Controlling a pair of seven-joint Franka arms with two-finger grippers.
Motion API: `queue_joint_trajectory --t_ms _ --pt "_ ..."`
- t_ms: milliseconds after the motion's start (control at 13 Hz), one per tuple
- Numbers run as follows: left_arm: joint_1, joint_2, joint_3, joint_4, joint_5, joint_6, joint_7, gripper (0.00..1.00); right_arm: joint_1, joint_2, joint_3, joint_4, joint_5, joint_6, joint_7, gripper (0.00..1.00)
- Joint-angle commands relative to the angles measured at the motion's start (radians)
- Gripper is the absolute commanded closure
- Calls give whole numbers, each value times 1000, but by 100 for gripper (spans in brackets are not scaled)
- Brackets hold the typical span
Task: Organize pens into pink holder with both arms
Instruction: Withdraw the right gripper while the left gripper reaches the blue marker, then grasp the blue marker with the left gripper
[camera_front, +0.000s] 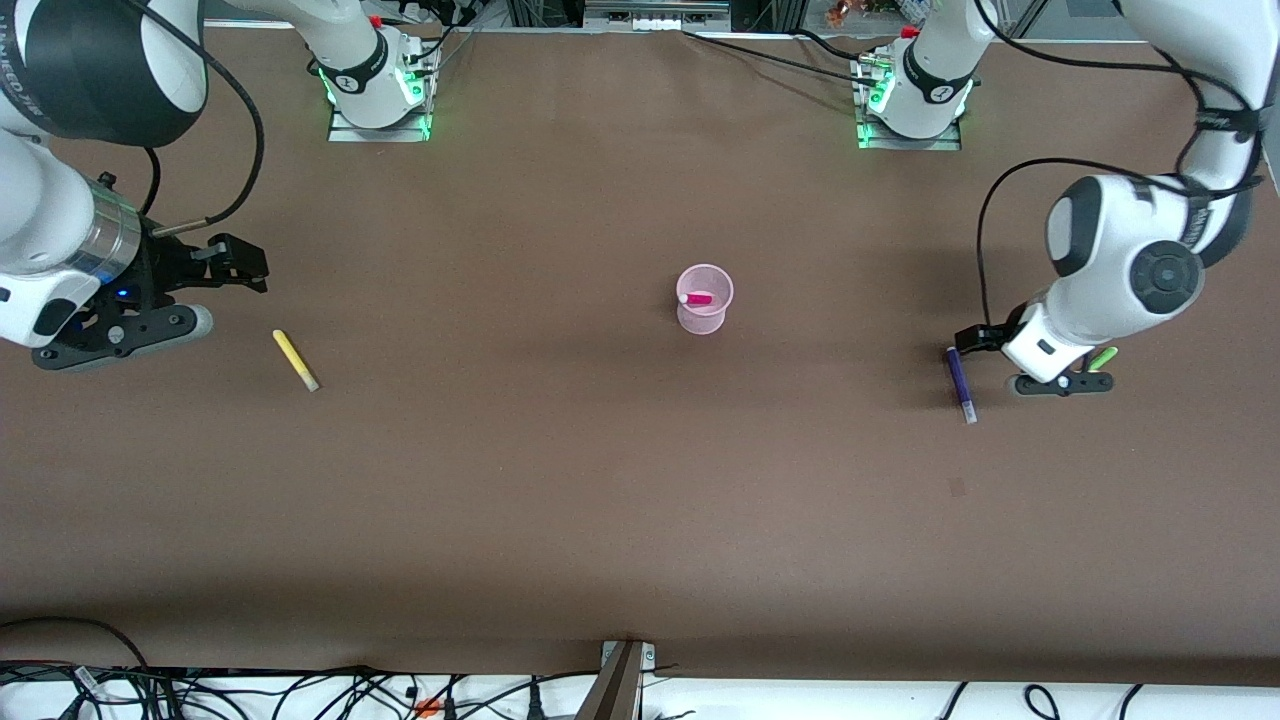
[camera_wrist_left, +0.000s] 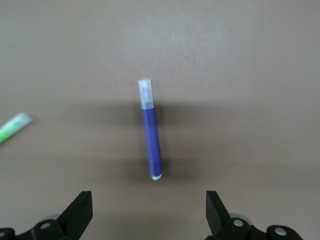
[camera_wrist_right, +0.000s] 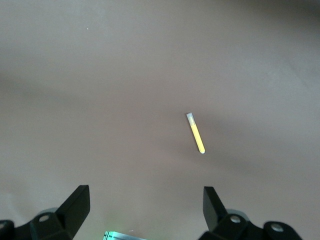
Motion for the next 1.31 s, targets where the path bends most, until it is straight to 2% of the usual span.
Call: queue_joint_trajectory --t_ms 0,77,231,308,385,538,615,692,769,923,1000,1077,1231 --pt "6 70 1 -21 45 108 3 0 24 -71 6 -107 14 58 59 0" --pt "12 94 2 -21 69 135 3 0 21 -73 20 -112 14 62 89 0" --pt "33 136 2 -20 109 198 5 2 -51 -84 124 -109 -4 37 144 0" --pt "39 151 2 -20 119 215 5 7 -118 -105 214 -109 -16 34 169 0" --pt "42 156 2 -18 119 217 6 19 -205 -120 333 -109 -56 37 184 0" --pt "42 167 2 -12 119 217 6 28 -399 -154 609 -110 -194 51 232 0" --pt "42 180 2 -7 125 223 6 30 -478 -162 711 -115 -222 57 247 0" --pt "42 187 2 -9 131 252 6 40 -528 -170 751 -119 -222 55 248 0" --pt "45 194 2 -10 131 260 6 49 -548 -185 761 -148 -222 63 248 0" --pt "45 201 1 -10 131 260 6 67 -570 -251 769 -283 -217 182 248 0" --pt "45 202 1 -10 131 260 6 82 -585 -286 785 -358 -217 244 248 0" --pt "45 201 1 -9 131 258 8 96 -617 -300 814 -383 -217 264 248 0" --pt "45 198 -1 -9 131 246 5 100 -645 -300 834 -365 -224 255 234 0"
